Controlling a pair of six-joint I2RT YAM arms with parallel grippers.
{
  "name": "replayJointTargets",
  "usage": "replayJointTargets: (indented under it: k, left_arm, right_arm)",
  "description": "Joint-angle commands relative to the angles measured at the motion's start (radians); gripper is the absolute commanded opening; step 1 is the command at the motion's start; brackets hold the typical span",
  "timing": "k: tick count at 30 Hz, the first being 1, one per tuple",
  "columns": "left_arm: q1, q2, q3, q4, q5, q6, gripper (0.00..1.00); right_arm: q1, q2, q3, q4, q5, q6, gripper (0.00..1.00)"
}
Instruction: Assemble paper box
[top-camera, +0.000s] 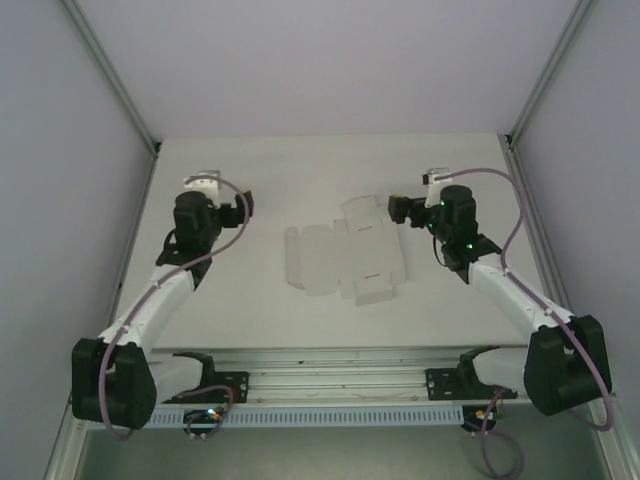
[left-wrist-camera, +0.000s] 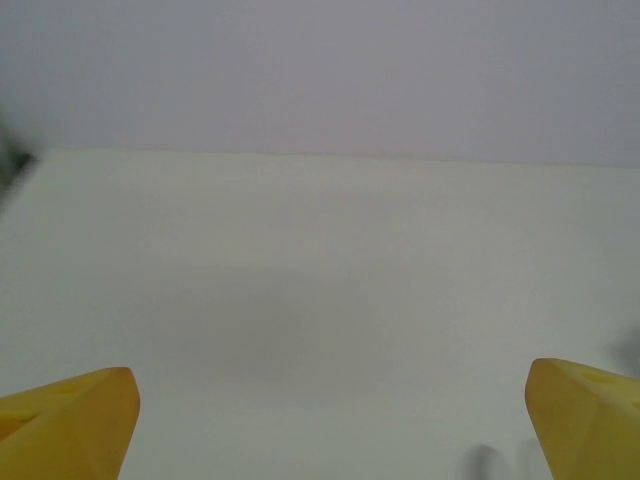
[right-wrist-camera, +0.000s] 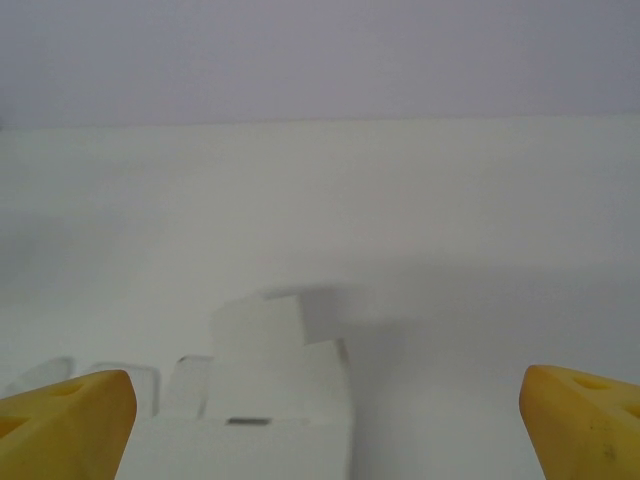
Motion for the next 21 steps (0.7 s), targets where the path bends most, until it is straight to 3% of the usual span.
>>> replayJointTargets:
  k: [1,3,6,13,17,21]
  left_arm:
    - [-0.076,0.099,0.014,-0.174,0.119,-0.122,1.00]
    - [-0.103,0.156,0.030,-0.175,0.156,-0.156,1.00]
    - [-0.113,0.235,0.042,-0.165,0.244,-0.198,1.00]
    - [-0.118,0.358,0.056,-0.081,0.441,-0.261,1.00]
    - [-0.125,0.437,0.066,-0.064,0.511,-0.277,1.00]
    - [-0.134,0.509,0.076,-0.043,0.555,-0.292,0.91]
  right_arm:
    - [0.066,0.065,0.055,-0.143,-0.041,0.132,1.00]
    - [0.101,0.108,0.074,-0.093,-0.171,0.166,1.00]
    - [0.129,0.191,0.116,-0.095,-0.242,0.205,1.00]
    - [0.128,0.358,0.132,-0.084,-0.252,0.263,1.00]
    - [0.128,0.377,0.123,-0.067,-0.230,0.261,1.00]
    - [0.124,0.392,0.120,-0.075,-0.220,0.245,1.00]
